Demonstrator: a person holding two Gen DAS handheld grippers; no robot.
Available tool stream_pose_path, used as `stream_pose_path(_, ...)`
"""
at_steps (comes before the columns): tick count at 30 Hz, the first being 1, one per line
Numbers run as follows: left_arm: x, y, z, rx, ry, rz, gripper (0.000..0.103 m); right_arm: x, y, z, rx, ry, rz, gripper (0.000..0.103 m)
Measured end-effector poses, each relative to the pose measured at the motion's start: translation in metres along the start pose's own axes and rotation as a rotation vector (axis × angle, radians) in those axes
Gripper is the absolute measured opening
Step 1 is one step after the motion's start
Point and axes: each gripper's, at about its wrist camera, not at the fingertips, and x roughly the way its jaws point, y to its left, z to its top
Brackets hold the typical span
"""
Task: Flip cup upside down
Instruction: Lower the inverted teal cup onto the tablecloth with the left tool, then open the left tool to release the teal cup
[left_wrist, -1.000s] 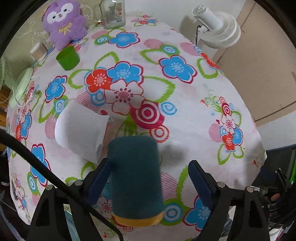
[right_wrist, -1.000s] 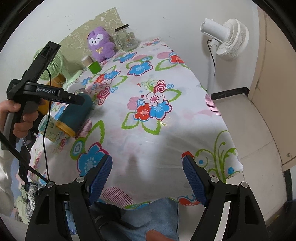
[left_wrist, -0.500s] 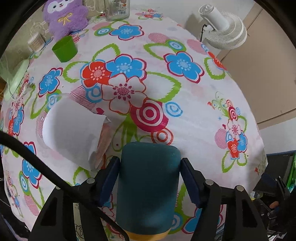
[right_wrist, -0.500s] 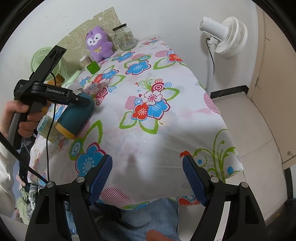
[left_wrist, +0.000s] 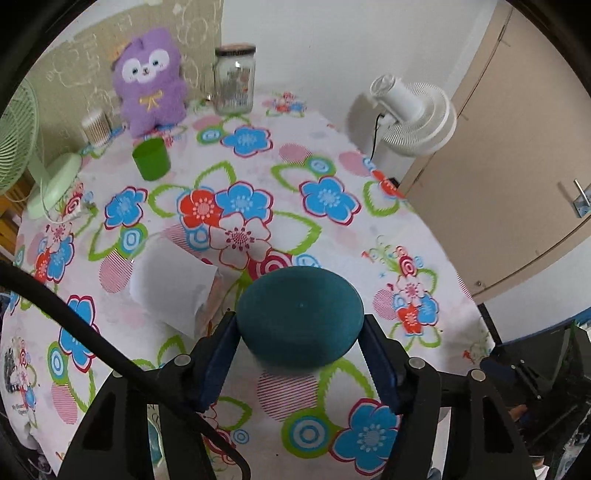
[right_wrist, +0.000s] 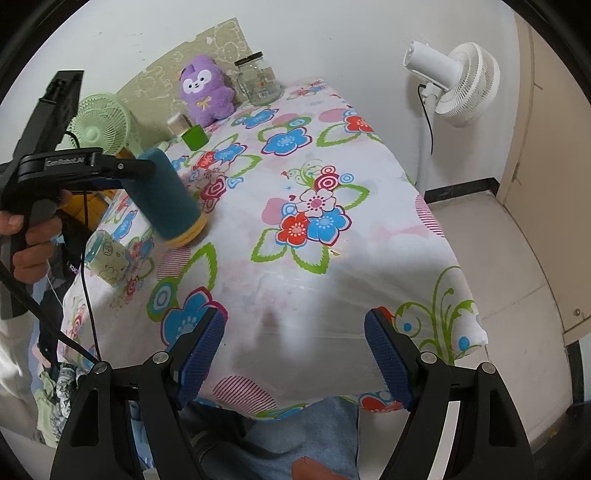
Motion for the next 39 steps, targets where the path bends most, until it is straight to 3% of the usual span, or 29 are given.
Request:
stream_pose_path(10,-0.02,-0.012,-0.025,0.017,-0.059,-0.005,0.067,-0.006,0.01,0.001,-0.034,-0.018,-0.009,0.081)
stream_pose_path(19,-0.001,-0.025,-0.054,0.038,-0.051,-0.012,0.069,-0.003,0.016,0.001,-0.047,-0.011,0.002,0.081)
stream_pose_path(23,0.001,-0.03,-0.056,0.058,-0.054,0.017,0.07,-0.003,0.02,0.001,-0.061,-0.011,0.0,0.081)
stream_pose_path(39,-0.02,-0.03,-0.057,0.053,-0.087,-0.006,0.082,-0.012,0.045,0.018,-0.153,-0.06,-0.005,0.081)
